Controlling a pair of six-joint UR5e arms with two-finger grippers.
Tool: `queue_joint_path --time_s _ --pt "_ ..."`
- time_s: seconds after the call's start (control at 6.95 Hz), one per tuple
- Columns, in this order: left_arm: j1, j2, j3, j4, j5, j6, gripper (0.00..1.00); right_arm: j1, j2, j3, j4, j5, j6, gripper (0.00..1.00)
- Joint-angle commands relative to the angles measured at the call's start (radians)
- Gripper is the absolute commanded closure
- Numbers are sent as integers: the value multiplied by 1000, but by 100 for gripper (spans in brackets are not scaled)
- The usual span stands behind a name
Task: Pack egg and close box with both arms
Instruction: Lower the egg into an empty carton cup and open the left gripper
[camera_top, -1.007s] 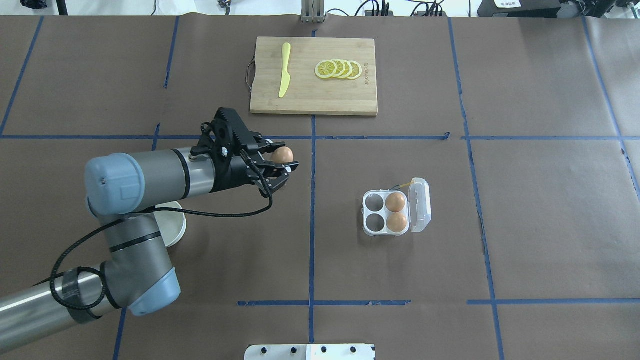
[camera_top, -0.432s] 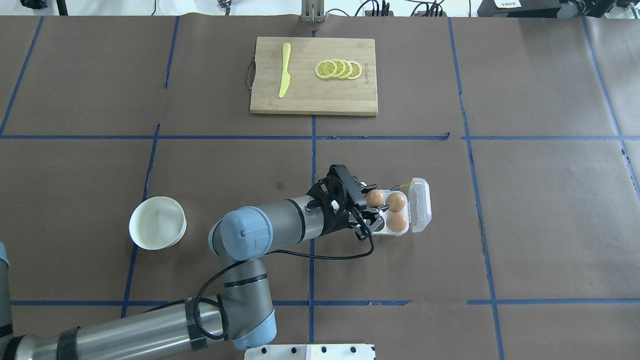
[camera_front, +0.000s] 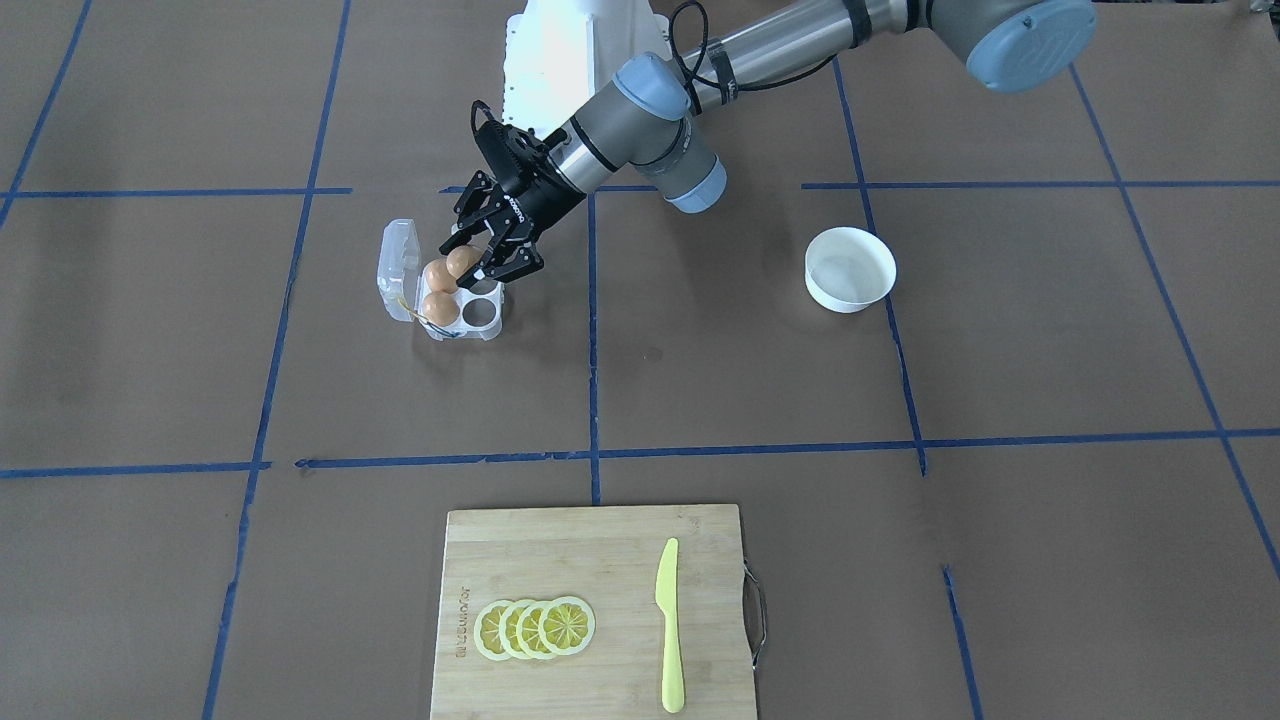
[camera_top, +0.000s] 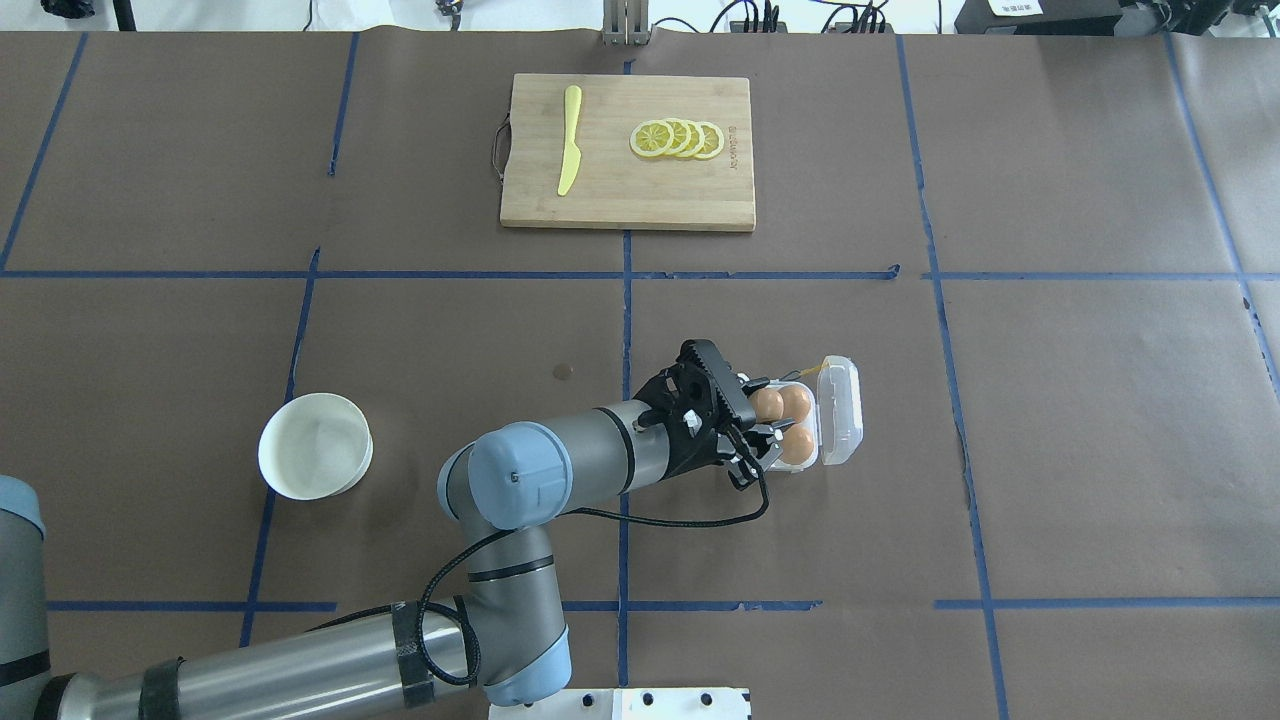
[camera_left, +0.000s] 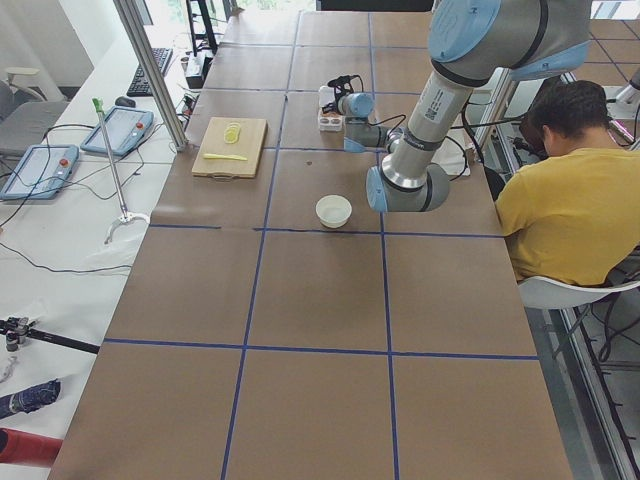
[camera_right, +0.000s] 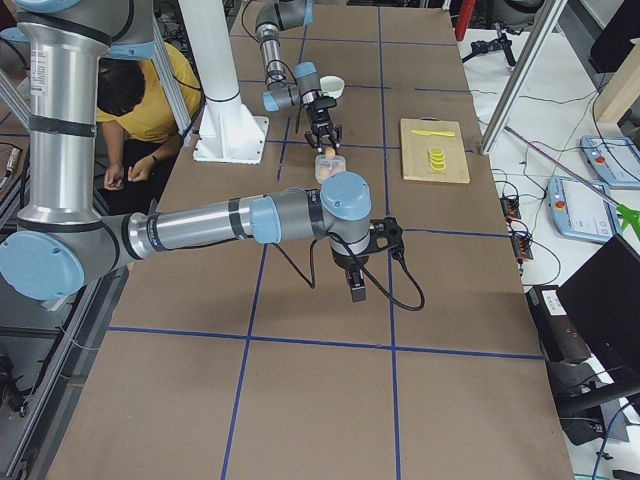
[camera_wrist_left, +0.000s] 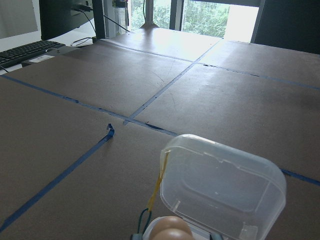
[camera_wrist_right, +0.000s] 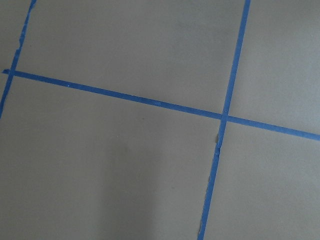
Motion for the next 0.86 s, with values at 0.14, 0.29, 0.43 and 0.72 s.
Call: queue_joint_path --time_s 0.14,0.29,0.43,0.72 --pt "4 3 1 0 -2 0 11 1 0 0 0 0 0 0" --pt "4 3 -2 -2 -2 -2 0 1 1 -1 -2 0 0 0" --pt "2 5 -7 -2 -2 -5 0 1 1 -1 -2 0 1 0" --pt "-39 9 -39 20 -21 -17 0 1 0 -1 -2 1 1 0"
